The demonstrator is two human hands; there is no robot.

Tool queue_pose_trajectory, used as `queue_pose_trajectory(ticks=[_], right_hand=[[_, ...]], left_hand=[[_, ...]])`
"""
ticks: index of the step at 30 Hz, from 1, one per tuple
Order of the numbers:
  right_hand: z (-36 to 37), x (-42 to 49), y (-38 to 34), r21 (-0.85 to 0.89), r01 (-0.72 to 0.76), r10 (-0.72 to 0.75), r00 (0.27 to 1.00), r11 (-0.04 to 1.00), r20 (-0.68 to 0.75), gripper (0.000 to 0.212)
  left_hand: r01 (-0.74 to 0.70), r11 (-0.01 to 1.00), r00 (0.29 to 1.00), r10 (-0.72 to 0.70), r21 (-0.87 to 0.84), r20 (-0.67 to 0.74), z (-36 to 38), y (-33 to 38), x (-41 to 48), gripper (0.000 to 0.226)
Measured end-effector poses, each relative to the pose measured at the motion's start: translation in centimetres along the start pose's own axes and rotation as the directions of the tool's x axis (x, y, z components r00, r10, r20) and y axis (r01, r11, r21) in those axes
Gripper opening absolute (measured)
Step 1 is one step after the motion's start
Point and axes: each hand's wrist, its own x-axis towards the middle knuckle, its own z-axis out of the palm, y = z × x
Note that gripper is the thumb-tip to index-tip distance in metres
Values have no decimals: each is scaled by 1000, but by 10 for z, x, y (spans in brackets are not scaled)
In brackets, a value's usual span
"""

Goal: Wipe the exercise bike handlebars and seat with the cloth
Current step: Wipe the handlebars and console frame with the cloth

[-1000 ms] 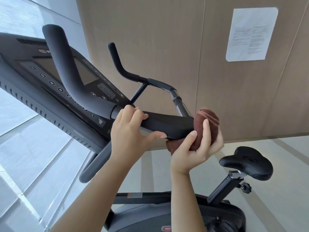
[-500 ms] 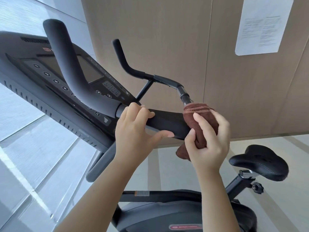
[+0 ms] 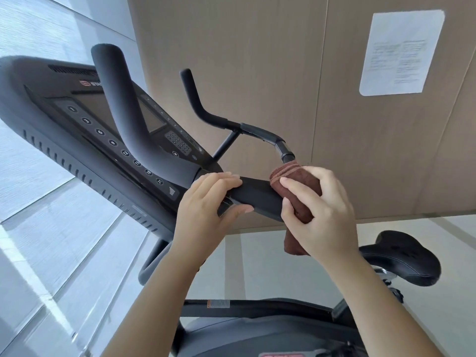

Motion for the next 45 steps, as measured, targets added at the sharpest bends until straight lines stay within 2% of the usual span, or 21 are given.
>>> queue_pose_trajectory(ticks=[4,7,11,14,16,18,19,21,24,32,33,36,37,41,45], right_hand=[[-4,10,-2,62,60,-65,993,996,95,29],[-9,20,5,137,103,-132,966,985,223,34],[-23,24,32,253,100,-199,892,962,405,41],[-32,37,54,378,8,-226,814,926,536,43],[-30,52,54,456,-21,-246,820,890,517,42],[-22,66,44,520,34,-292,858,854,423,42],[-17,71,37,542,76,-337,852,837,401,42],[-6,75,25,551,107,-418,774,827,476,42],[-4,74,31,563,30,-443,651,826,616,46],[-41,67,76,603,108,-558,531,791,638,47],[-41,73,74,601,117,-558,541,791,629,46],[-24,90,53,621,105,-521,663,776,538,45],[-17,90,44,627,88,-509,675,774,534,45],[-9,73,39,624,8,-502,602,781,621,48],[-30,61,65,628,33,-534,561,778,632,48]], left_hand=[[12,1000,995,-13,-11,-98,5,-4,-2,42],[25,1000,991,-25,3,-133,6,-2,-2,42],[38,999,990,-35,16,-134,6,0,-3,40],[75,997,990,-74,7,-122,5,3,-1,44],[101,995,989,-99,9,-111,3,7,-1,45],[115,993,990,-114,13,-87,0,10,0,45],[124,992,990,-123,12,-69,-2,11,0,44],[162,987,986,-162,2,-35,-6,13,1,39],[215,977,977,-215,-7,-4,-10,17,1,37],[255,967,967,-255,0,-2,-9,23,-2,40],[259,966,966,-259,-7,-6,-8,24,-3,41],[274,962,961,-274,-25,-22,-7,26,-2,41],[276,961,961,-277,-18,-26,-7,27,-1,40],[229,972,973,-228,56,-23,-7,30,-1,46],[237,967,971,-232,96,-59,-4,33,-1,49]])
